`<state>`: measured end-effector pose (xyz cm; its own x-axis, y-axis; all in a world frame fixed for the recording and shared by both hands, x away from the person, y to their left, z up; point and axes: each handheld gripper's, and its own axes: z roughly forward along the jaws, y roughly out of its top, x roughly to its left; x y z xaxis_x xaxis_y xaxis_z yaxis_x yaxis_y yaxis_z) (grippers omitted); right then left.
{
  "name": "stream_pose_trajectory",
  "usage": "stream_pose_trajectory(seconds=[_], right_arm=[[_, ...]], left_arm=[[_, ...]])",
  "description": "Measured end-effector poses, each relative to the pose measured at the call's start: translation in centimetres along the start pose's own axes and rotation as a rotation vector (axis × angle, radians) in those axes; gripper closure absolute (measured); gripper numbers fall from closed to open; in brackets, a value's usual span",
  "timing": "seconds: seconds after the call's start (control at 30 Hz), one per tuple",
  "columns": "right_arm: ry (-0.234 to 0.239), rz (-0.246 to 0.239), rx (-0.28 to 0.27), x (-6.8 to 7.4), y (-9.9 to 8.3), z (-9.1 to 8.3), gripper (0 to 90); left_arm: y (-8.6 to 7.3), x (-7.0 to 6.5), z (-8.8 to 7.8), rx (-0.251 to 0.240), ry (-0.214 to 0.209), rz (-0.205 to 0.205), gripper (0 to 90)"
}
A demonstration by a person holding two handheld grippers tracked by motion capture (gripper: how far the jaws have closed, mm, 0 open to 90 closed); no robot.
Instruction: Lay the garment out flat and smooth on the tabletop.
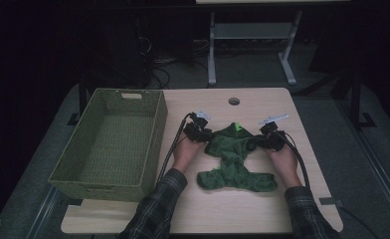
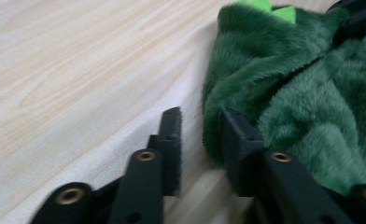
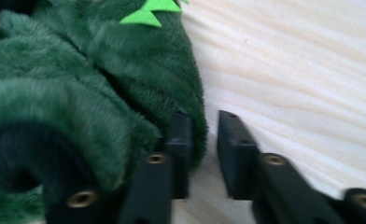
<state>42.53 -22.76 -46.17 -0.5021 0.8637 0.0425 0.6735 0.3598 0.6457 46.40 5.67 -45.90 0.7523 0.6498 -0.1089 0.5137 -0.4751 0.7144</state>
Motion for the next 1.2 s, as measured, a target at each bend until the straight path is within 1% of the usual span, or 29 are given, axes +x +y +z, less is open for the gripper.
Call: stream_pose_trajectory(seconds=[0.03, 0.07, 0.1, 0.13, 0.2, 0.23, 0.27, 0.3, 0.33, 0.37, 0.4, 0.43, 0.47, 0.5, 0.53, 0.57, 0.6, 0.63, 0.67, 0.7, 0.77, 0.83, 0.87, 0.97, 1.03, 1.07, 1.1, 1.13, 1.2], right_arm=[[0.000, 0.000, 0.000, 0.0, 0.0, 0.0, 72.5], [0.005, 0.000, -0.023, 0.0, 0.2, -0.8, 67.7], [0.002, 0.000, -0.037, -0.1, 0.3, -1.3, 65.9], [0.002, 0.000, -0.037, -0.1, 0.3, -1.3, 65.9], [-0.001, -0.004, -0.053, -0.1, 0.5, -2.3, 63.8], [-0.010, -0.006, -0.067, -0.1, 0.6, -3.2, 63.2], [-0.009, -0.008, -0.075, -0.1, 0.6, -3.6, 63.3], [-0.009, -0.008, -0.075, -0.1, 0.6, -3.6, 63.3], [0.009, -0.011, -0.082, 0.1, 0.5, -4.4, 64.7], [0.019, -0.009, -0.085, 0.2, 0.5, -4.7, 65.0], [0.030, -0.010, -0.092, 0.4, 0.5, -5.1, 65.4], [0.030, -0.010, -0.092, 0.4, 0.5, -5.1, 65.4], [0.042, -0.023, -0.099, 0.8, 0.4, -5.8, 65.4], [0.050, -0.025, -0.102, 1.1, 0.4, -6.1, 65.4], [0.050, -0.025, -0.102, 1.1, 0.4, -6.1, 65.4], [0.062, -0.039, -0.111, 1.5, 0.4, -6.7, 63.9], [0.062, -0.039, -0.111, 1.5, 0.4, -6.7, 63.9], [0.067, -0.049, -0.127, 2.1, 0.2, -7.2, 62.5], [0.067, -0.049, -0.127, 2.1, 0.2, -7.2, 62.5], [0.075, -0.050, -0.130, 2.6, -0.1, -7.6, 60.1], [0.081, -0.056, -0.135, 2.8, -0.3, -7.7, 59.7], [0.097, -0.058, -0.132, 3.1, -0.7, -7.8, 58.1], [0.106, -0.050, -0.129, 3.3, -0.8, -7.9, 57.9], [0.121, -0.056, -0.134, 3.9, -1.4, -7.9, 57.9], [0.139, -0.064, -0.132, 4.5, -1.8, -7.7, 57.9], [0.139, -0.064, -0.132, 4.5, -1.8, -7.7, 57.9], [0.134, -0.080, -0.130, 5.0, -2.0, -7.7, 57.9], [0.134, -0.080, -0.130, 5.0, -2.0, -7.7, 57.9], [0.151, -0.082, -0.136, 5.5, -2.2, -7.8, 58.5]], left_arm=[[0.0, 0.0, 0.0, 0.000, 0.000, 0.000, 66.5], [0.2, 0.0, -0.4, -0.008, -0.001, 0.010, 64.9], [0.3, -0.2, -0.9, -0.015, -0.002, 0.008, 63.1], [0.5, -0.3, -1.3, -0.026, -0.002, 0.014, 63.1], [0.8, -0.5, -2.3, -0.031, -0.005, 0.020, 58.6], [0.9, -0.8, -3.3, -0.032, -0.007, 0.020, 55.4], [0.9, -0.8, -3.3, -0.032, -0.007, 0.020, 54.1], [0.9, -1.0, -3.7, -0.032, -0.007, 0.021, 54.1], [0.8, -1.1, -4.1, -0.034, -0.010, 0.026, 52.4], [0.6, -1.5, -4.9, -0.036, -0.013, 0.025, 51.4], [0.6, -1.5, -4.9, -0.036, -0.013, 0.025, 50.4], [0.4, -1.8, -5.3, -0.031, -0.016, 0.031, 50.4], [0.0, -2.2, -6.0, -0.022, -0.024, 0.030, 48.8], [0.0, -2.2, -6.0, -0.022, -0.024, 0.030, 47.5], [-0.3, -2.5, -6.3, -0.022, -0.032, 0.033, 47.5], [-0.6, -2.8, -6.5, -0.017, -0.036, 0.038, 45.9], [-0.8, -3.1, -6.8, -0.009, -0.035, 0.046, 45.9], [-1.2, -3.3, -7.0, -0.010, -0.040, 0.045, 43.6], [-1.5, -3.5, -7.3, -0.013, -0.048, 0.050, 43.6], [-2.1, -3.9, -7.9, -0.007, -0.050, 0.060, 40.6], [-2.5, -4.2, -8.1, -0.006, -0.053, 0.069, 39.7], [-3.2, -4.7, -8.6, -0.014, -0.055, 0.080, 36.9], [-3.6, -5.0, -8.9, -0.021, -0.053, 0.081, 35.7], [-5.0, -5.9, -9.7, -0.028, -0.057, 0.091, 31.9], [-6.0, -6.5, -10.0, -0.027, -0.058, 0.093, 27.4], [-6.5, -6.9, -10.1, -0.025, -0.060, 0.095, 27.4], [-7.0, -7.2, -10.3, -0.022, -0.061, 0.096, 24.5], [-7.5, -7.5, -10.3, -0.020, -0.057, 0.097, 24.5], [-8.5, -8.0, -10.5, -0.007, -0.055, 0.114, 19.8]])
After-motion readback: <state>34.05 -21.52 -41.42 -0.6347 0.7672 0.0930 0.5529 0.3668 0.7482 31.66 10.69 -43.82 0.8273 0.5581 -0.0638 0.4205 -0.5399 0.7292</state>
